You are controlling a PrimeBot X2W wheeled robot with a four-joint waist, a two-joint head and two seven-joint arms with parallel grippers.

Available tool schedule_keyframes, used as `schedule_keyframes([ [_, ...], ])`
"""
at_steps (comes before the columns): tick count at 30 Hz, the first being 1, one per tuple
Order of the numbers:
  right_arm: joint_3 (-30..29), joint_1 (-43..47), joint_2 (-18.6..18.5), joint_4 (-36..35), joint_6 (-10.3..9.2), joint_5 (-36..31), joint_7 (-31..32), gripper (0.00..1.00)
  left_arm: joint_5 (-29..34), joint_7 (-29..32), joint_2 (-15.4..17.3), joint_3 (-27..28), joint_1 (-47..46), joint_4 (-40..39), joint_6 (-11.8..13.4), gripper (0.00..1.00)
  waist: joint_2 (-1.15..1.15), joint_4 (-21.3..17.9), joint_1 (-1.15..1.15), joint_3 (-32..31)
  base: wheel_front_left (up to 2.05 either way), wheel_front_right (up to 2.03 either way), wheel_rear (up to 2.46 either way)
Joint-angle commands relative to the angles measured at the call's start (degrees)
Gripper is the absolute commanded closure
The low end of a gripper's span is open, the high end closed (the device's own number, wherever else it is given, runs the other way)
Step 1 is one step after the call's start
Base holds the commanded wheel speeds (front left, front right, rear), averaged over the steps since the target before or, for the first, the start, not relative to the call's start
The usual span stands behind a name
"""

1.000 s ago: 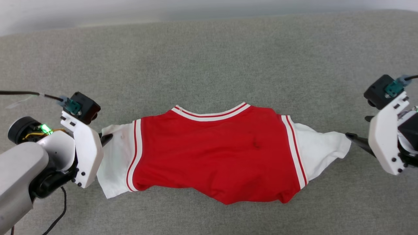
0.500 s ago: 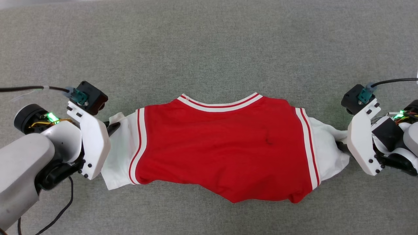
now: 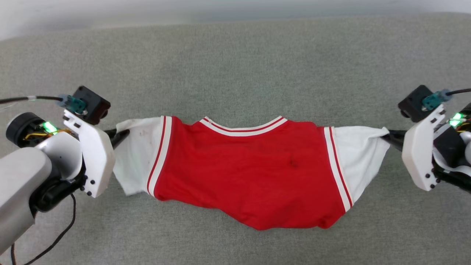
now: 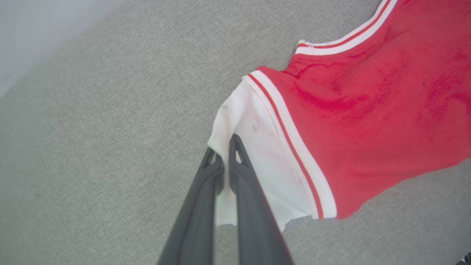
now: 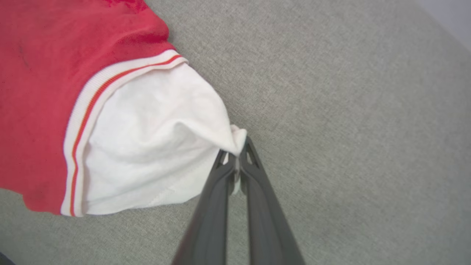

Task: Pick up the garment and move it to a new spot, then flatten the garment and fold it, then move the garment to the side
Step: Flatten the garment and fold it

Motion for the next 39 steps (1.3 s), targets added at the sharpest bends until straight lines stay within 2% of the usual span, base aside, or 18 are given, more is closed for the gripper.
schedule_keyframes([
  [1,0.26,-0.7,-1.06,-0.68,-0.02,0.05,-1.3,1.0,0.38,-0.82,0.59,0.53,-0.22,-0.6,0.25,1.0,0.0,-0.45,0.0,-1.85,0.0,0.0,0.0],
  [6,-0.42,-2.03,-4.75,-3.9,-0.03,0.28,-5.67,1.0,0.47,-3.25,2.63,2.39,-1.15,-4.08,1.39,1.0,0.0,-1.07,0.0,-4.21,0.0,0.0,0.0],
  [10,-3.24,-4.07,-6.61,-5.65,-0.03,-0.59,-9.31,1.0,1.49,-5.58,3.88,4.68,-3.13,-6.93,2.56,1.0,0.0,-1.48,0.0,-4.8,0.0,0.0,0.0],
  [16,-10.97,-9.03,-7.26,-6.94,-0.03,-3.89,-11.73,1.0,4.25,-7.58,2.73,8.39,-9.49,-8.79,4.04,1.0,0.0,-1.76,0.0,-3.62,0.0,0.0,0.0],
  [19,-14.93,-11.94,-6.18,-5.86,-0.03,-5.63,-11.34,1.0,5.83,-7.85,1.07,10.07,-13.87,-8.23,4.37,1.0,0.0,-1.77,0.0,-2.0,0.0,0.0,0.0],
  [24,-21.51,-18.97,-3.38,-2.17,-0.03,-9.49,-10.41,1.0,8.49,-7.27,-2.61,12.6,-22.77,-4.69,3.55,1.0,0.0,-1.72,0.0,2.47,0.0,0.0,0.0],
  [31,-27.44,-32.23,1.94,3.62,-0.04,-18.91,-9.08,1.0,12.31,-6.77,-8.12,15.24,-37.16,3.69,0.81,1.0,0.0,-1.67,0.0,9.03,0.0,0.0,0.0],
  [39,-31.63,-47.31,7.92,10.74,-0.04,-27.48,-9.31,1.0,15.63,-8.2,-13.72,17.67,-53.27,14.35,-3.12,1.0,0.0,-1.44,0.0,14.71,0.0,0.0,0.0],
])
